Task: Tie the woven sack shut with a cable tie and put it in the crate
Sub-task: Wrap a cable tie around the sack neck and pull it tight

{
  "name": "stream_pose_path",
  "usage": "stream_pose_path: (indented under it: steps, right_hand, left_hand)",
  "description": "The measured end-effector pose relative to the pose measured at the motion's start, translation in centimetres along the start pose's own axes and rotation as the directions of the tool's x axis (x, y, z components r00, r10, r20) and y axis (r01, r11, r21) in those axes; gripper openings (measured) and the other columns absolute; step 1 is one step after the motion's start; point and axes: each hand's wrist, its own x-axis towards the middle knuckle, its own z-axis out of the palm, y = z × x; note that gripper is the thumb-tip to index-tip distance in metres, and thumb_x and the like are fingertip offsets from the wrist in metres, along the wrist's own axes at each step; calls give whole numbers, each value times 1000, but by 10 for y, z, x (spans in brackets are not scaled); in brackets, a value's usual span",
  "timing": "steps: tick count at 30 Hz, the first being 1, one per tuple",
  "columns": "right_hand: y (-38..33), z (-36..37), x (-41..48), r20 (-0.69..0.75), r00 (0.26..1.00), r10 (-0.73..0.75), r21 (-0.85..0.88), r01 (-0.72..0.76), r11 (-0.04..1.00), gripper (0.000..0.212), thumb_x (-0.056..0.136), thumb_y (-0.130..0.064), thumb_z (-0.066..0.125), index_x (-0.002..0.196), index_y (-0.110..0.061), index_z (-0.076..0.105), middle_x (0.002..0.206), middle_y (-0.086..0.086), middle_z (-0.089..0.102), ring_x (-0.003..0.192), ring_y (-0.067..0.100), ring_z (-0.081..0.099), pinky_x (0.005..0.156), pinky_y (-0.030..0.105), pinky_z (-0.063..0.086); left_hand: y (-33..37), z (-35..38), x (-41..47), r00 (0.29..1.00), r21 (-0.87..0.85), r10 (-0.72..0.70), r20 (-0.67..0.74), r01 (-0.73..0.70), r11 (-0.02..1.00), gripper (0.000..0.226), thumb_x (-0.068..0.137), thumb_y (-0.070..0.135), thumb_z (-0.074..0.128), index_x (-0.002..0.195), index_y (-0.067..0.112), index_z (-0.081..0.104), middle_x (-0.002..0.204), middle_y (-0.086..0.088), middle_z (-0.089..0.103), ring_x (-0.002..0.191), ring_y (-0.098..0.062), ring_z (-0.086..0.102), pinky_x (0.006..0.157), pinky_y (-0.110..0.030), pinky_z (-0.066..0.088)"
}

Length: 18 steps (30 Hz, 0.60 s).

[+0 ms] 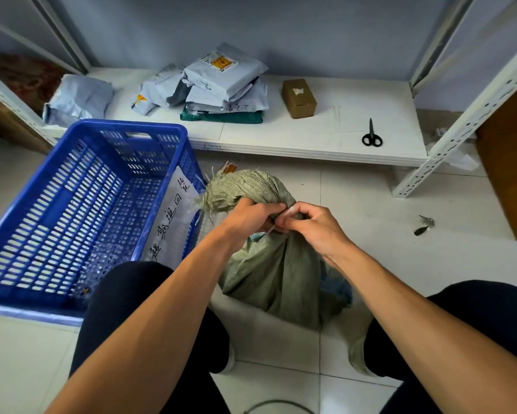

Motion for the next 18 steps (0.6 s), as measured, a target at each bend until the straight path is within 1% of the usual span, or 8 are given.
stream_pose_path:
  steps: [2,4,7,9,12,15,16,18]
  right_hand:
    - [2,0,2,-38,999,-18,-34,17,999,11,80,-9,82,76,-17,76,89,5,77,87,8,69,83,22,54]
    - [4,-2,5,-66,998,-6,-53,3,999,9,80,-13,83,78,-18,76,90,4,76,91,11,68,86,26,53]
    - [5,-5,9,-99,995,15,-60,-21,998,6,82,-13,82,81,-18,78,94,-3,76,98,9,68,89,22,51]
    - [4,-7,9,-108,994,18,-52,-24,998,7,83,-11,80,80,-17,79,89,-6,76,93,4,68,85,17,49]
    - [4,-11,11,-132,991,38,-38,-43,998,5,81,-11,82,80,-15,79,84,-7,76,88,3,68,81,15,49]
    - [5,-13,13,-150,987,49,-29,-54,998,4,80,-11,83,83,-11,79,85,-5,77,86,3,70,82,16,51]
    - [6,-13,13,-147,988,48,-29,-53,998,5,81,-10,83,84,-9,79,84,-6,77,82,-1,70,79,13,50]
    - [6,-12,13,-136,990,33,-33,-38,999,8,82,-6,81,88,-2,78,80,-6,76,72,-9,68,70,6,47]
  left_hand:
    - [1,-1,2,1000,-13,-27,11,27,1000,23,93,20,67,99,-1,76,90,-18,78,90,-34,76,84,-33,61]
    - [2,-2,1,998,26,-29,55,27,999,25,94,23,67,104,1,75,94,-16,78,92,-30,76,90,-36,58]
    - [0,-1,1,997,112,-21,75,13,994,25,90,17,71,106,-1,74,98,-17,78,89,-24,76,92,-40,56]
    - [-4,-1,2,1000,229,30,-3,-29,973,21,83,9,73,101,-3,71,94,-18,76,81,-24,71,84,-46,57]
    - [-6,-2,-1,972,515,185,-147,-85,853,22,79,15,76,100,14,68,86,1,69,76,-20,66,72,-38,56]
    - [-10,0,-7,962,490,186,-201,-66,869,14,84,27,76,86,15,69,73,0,74,67,-19,73,66,-38,62]
    - [-11,2,-9,970,487,161,-181,-54,872,17,88,30,73,81,14,71,68,-1,75,62,-18,73,64,-38,63]
    - [-17,9,-10,981,570,141,-132,-41,820,31,93,34,66,74,12,75,65,-3,74,60,-19,70,62,-37,61]
